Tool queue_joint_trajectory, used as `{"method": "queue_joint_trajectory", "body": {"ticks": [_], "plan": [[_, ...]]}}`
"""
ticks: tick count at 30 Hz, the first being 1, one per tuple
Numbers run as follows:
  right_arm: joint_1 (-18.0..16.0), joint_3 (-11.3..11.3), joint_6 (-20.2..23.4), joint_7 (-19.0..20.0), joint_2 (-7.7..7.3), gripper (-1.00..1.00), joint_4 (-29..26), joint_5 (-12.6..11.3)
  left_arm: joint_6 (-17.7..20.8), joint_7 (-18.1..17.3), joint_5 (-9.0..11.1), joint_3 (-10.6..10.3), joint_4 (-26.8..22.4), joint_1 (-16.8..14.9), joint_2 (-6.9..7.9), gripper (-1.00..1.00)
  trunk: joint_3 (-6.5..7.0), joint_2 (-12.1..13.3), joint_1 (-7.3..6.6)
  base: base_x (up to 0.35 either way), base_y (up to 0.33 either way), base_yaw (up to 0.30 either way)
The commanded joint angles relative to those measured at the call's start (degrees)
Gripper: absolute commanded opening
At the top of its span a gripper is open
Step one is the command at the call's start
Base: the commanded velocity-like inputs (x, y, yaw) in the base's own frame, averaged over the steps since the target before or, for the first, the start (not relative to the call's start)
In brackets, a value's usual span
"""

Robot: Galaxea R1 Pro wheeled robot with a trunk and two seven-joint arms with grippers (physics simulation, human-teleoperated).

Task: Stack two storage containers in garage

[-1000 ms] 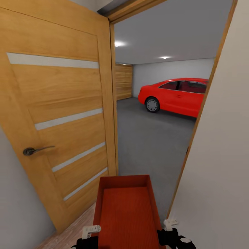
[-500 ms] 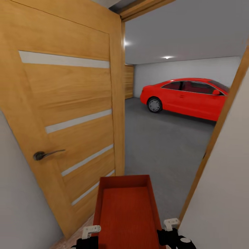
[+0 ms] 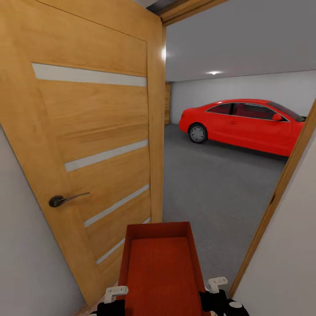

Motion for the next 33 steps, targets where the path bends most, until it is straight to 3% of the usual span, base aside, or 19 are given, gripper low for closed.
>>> {"method": "queue_joint_trajectory", "body": {"ticks": [1,7,33], "plan": [[0.0,-0.1,0.3,3.2,0.01,-1.00,0.0,0.4,-2.7,2.9,-0.1,5.1,-0.2,0.0,1.48,-1.00,-0.14,-0.1,0.04,0.001,0.001,0.000],[0.0,-0.1,0.3,3.2,0.01,-1.00,0.0,0.4,-2.7,2.9,-0.1,5.1,-0.2,0.0,1.47,-1.00,-0.14,-0.1,0.04,0.000,0.000,-0.117],[0.0,-0.1,0.3,3.2,0.01,-1.00,0.0,0.4,-2.7,2.9,-0.1,5.1,-0.2,0.0,1.41,-1.00,-0.14,-0.1,0.04,0.000,0.000,-0.273]]}}
